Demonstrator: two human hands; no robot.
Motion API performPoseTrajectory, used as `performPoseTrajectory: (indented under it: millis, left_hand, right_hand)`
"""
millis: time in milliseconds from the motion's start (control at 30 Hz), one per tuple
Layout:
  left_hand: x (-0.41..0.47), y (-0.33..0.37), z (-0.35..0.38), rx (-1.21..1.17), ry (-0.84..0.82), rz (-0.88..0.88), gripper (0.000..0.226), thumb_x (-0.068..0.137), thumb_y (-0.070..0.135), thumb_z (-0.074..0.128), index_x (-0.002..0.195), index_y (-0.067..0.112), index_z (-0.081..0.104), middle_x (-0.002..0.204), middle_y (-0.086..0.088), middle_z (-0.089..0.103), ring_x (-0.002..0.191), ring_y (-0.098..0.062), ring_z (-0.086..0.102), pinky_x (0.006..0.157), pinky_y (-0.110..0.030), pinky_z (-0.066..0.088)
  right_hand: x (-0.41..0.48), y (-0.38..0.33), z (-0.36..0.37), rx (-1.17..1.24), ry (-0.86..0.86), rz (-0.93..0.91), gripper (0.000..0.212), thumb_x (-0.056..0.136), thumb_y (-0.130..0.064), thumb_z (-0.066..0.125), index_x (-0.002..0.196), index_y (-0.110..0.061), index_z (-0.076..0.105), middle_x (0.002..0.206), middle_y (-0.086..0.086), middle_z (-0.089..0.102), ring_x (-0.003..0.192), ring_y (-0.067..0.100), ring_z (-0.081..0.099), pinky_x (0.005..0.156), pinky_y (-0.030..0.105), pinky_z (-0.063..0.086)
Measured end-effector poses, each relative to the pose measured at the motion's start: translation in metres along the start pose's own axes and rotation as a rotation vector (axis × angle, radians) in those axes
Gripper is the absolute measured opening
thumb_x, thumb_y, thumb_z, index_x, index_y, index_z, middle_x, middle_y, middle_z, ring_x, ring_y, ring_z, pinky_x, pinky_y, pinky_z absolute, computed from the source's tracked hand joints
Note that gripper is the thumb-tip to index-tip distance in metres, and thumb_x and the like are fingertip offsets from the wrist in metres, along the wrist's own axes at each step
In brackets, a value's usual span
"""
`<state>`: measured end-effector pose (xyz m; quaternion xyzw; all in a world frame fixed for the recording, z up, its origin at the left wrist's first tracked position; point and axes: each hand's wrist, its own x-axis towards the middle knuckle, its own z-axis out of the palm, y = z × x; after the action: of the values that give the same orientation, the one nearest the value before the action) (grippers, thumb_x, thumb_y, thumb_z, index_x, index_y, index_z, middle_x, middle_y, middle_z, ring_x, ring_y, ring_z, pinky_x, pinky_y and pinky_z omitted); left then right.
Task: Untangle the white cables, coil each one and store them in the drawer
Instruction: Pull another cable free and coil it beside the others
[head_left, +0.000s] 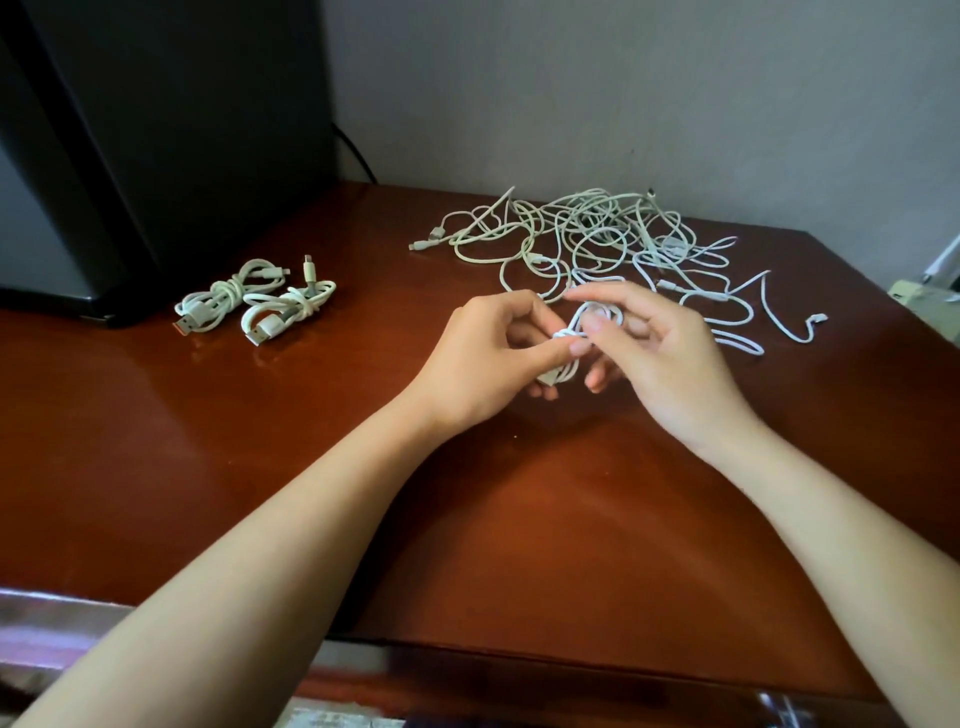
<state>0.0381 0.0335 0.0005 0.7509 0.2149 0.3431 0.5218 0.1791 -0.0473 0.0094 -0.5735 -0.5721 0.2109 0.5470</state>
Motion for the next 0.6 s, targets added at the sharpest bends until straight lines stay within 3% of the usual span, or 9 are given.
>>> performPoseTrajectory:
  millis: [133,267,400,600]
  left_hand:
    - [-0.002,0.003,-0.002,-0.031,-0.027,-0.024,0.015,0.084,0.014,0.071,0.082,0.004,0.059,0.061,0.001,0.066,0.052,-0.017,0.063,0.051,-0.021,0.049]
    - [-0.003,0.005,-0.002,-0.044,-0.046,-0.016,0.014,0.084,0.013,0.07,0.079,0.007,0.058,0.062,0.0,0.066,0.052,-0.015,0.063,0.051,-0.02,0.049]
    - [-0.003,0.007,0.0,-0.066,-0.05,-0.005,0.013,0.084,0.012,0.07,0.081,0.006,0.059,0.065,-0.003,0.066,0.052,-0.013,0.062,0.051,-0.019,0.048]
    - [-0.001,0.005,-0.001,-0.107,-0.07,-0.031,0.014,0.082,0.001,0.07,0.091,0.009,0.063,0.075,-0.012,0.065,0.055,-0.01,0.061,0.056,-0.017,0.049]
  right_hand:
    - [-0.001,-0.001,0.0,-0.077,-0.05,-0.057,0.029,0.093,-0.002,0.055,0.097,-0.029,0.065,0.073,-0.003,0.066,0.051,0.008,0.059,0.057,0.02,0.051]
    - [0.0,-0.004,0.001,0.075,-0.051,0.026,0.022,0.093,0.0,0.053,0.089,-0.018,0.065,0.061,-0.004,0.064,0.047,0.007,0.056,0.05,0.019,0.049]
    - [0.0,-0.003,0.0,0.163,-0.036,0.059,0.021,0.094,-0.002,0.053,0.087,-0.017,0.066,0.067,0.007,0.063,0.047,0.007,0.054,0.049,0.018,0.047]
    - [0.005,0.006,0.0,0.125,0.066,0.008,0.019,0.097,-0.005,0.05,0.102,-0.02,0.061,0.058,-0.005,0.06,0.05,0.007,0.053,0.052,0.019,0.047]
